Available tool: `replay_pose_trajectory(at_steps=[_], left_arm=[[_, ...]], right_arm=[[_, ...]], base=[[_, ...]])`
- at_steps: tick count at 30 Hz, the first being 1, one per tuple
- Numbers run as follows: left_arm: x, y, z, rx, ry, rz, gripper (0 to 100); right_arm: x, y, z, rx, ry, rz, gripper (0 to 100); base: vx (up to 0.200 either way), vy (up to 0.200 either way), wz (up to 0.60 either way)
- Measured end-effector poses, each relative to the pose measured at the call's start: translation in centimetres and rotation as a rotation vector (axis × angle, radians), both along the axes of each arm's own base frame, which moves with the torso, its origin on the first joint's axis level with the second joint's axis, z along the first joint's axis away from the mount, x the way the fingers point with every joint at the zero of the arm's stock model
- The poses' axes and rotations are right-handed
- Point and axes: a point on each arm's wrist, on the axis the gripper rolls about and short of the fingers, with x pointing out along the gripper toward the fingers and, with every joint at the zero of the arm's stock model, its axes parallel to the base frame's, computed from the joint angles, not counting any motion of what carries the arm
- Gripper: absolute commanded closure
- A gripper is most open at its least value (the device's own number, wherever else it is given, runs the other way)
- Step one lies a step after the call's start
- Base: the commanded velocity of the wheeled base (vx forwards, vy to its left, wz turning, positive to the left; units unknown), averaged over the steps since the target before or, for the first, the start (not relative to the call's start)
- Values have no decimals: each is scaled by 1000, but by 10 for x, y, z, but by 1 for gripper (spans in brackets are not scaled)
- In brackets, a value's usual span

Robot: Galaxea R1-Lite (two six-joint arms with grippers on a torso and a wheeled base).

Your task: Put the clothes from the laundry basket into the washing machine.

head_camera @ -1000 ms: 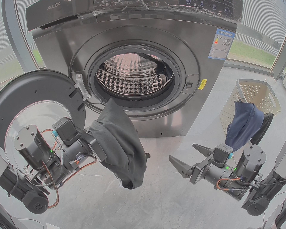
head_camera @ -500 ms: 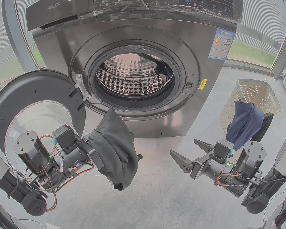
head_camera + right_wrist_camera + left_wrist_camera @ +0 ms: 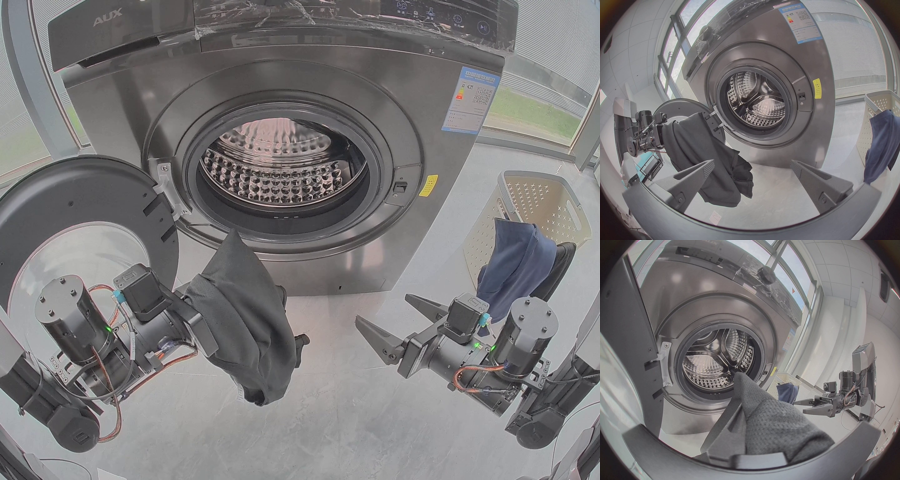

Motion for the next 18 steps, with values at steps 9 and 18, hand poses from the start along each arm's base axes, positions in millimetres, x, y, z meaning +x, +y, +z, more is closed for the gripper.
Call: replay_pose_trajectory(at_steps=[9,18], left_arm=[[1,0,-3,6,12,1,100],[2,-1,-6,26,10,2,100]], right_arm=[[0,-1,-1,-3,4,-1,0],[0,-1,-1,-4,4,-1,0]], base=[[0,67,0],[0,0,0]])
